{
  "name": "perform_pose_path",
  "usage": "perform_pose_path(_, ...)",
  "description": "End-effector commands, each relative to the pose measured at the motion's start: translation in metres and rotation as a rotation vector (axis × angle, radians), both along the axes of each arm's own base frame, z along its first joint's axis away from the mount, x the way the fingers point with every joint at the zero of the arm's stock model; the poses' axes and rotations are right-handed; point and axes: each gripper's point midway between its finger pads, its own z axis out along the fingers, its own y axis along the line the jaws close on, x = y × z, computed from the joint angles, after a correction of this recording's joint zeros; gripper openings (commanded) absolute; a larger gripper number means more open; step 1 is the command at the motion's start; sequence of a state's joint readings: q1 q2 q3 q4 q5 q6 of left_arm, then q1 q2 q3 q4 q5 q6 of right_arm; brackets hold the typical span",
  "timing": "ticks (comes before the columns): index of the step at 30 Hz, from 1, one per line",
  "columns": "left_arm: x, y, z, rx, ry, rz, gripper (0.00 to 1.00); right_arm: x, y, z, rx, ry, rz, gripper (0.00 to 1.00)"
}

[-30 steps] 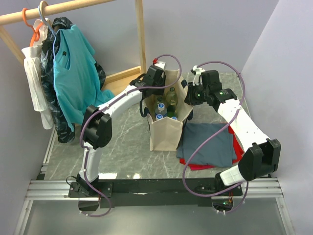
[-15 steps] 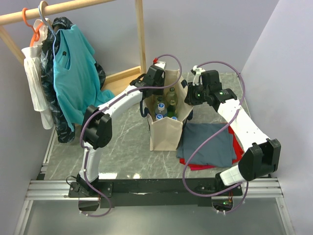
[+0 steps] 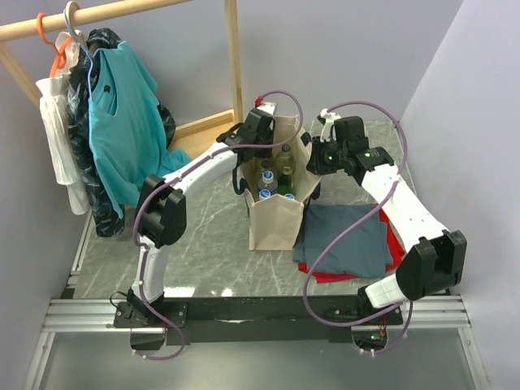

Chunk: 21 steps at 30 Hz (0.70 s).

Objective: Take the beverage out of the canvas bag
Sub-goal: Take out the drink from the canvas bag.

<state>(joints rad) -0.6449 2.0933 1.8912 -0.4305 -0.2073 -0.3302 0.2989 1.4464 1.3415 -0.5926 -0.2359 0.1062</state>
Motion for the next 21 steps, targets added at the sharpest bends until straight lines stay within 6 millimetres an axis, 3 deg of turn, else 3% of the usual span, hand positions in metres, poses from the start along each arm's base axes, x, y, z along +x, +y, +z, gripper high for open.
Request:
perform_pose_path(1,0.002,-0.002,0.076,-0.089,-0.141,0.001,0.01,0.005,0.003,0.025,0.009,-0.075,0.008,0.23)
perform_pose_path(4,0.000,0.001,0.086,-0.096,-0.159,0.004,0.01,0.004,0.005,0.028,0.018,-0.079,0.013,0.25)
perform_pose_path(8,-0.003,0.003,0.097,-0.103,-0.174,0.001,0.01,0.003,0.007,0.028,0.026,-0.071,0.019,0.40)
perform_pose_path(10,-0.004,0.004,0.100,-0.105,-0.176,0.001,0.01,0.004,0.006,0.029,0.027,-0.072,0.017,0.53)
perform_pose_path(13,-0.005,0.004,0.105,-0.114,-0.183,-0.003,0.01,0.002,0.006,0.033,0.033,-0.082,0.016,0.54)
perform_pose_path(14,-0.006,0.005,0.106,-0.113,-0.182,-0.005,0.01,0.001,0.006,0.035,0.034,-0.087,0.016,0.63)
perform_pose_path(21,-0.011,0.007,0.121,-0.128,-0.205,-0.013,0.01,-0.005,0.006,0.062,0.051,-0.161,0.014,0.71)
